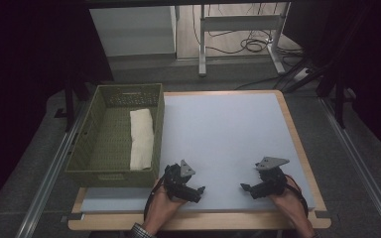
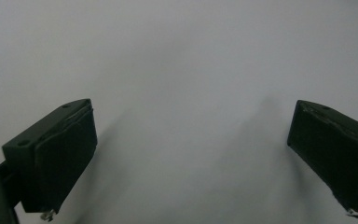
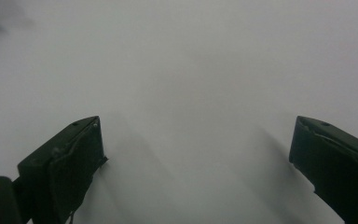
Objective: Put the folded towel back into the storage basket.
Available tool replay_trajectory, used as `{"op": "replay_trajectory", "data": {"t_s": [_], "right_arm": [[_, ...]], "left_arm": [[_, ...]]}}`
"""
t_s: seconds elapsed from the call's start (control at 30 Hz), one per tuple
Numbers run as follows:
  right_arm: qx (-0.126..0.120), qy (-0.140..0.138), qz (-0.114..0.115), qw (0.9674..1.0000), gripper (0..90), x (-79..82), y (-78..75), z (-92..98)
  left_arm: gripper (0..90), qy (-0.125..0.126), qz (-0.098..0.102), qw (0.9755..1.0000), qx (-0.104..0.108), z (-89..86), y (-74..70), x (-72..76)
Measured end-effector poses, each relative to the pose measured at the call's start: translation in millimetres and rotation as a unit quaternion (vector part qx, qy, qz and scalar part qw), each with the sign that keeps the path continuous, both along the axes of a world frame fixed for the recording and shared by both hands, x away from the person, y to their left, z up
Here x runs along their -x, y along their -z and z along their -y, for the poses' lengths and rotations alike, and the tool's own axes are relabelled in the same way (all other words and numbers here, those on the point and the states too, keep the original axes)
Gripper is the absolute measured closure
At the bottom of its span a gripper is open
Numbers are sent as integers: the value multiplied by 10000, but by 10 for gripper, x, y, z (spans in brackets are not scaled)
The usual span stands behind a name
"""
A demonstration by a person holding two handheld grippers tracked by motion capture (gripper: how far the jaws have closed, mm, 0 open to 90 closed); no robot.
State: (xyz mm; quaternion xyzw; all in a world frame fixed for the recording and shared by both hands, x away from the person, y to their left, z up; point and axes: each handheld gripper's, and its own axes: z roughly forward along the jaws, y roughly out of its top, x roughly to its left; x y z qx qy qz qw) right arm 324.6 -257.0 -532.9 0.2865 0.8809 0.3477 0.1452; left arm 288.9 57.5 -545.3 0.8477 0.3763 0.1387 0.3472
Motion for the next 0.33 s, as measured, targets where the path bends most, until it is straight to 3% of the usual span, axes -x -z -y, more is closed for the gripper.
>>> {"op": "replay_trajectory", "data": {"t_s": [0.07, 0.33], "right_arm": [[-32, 41, -25, 10000, 31, -1, 1, 4], [-52, 52, -41, 10000, 30, 0, 8, 8]], "left_arm": [[12, -49, -54, 9999, 98, -19, 4, -7], [6, -32, -15, 10000, 72, -10, 15, -1]]}}
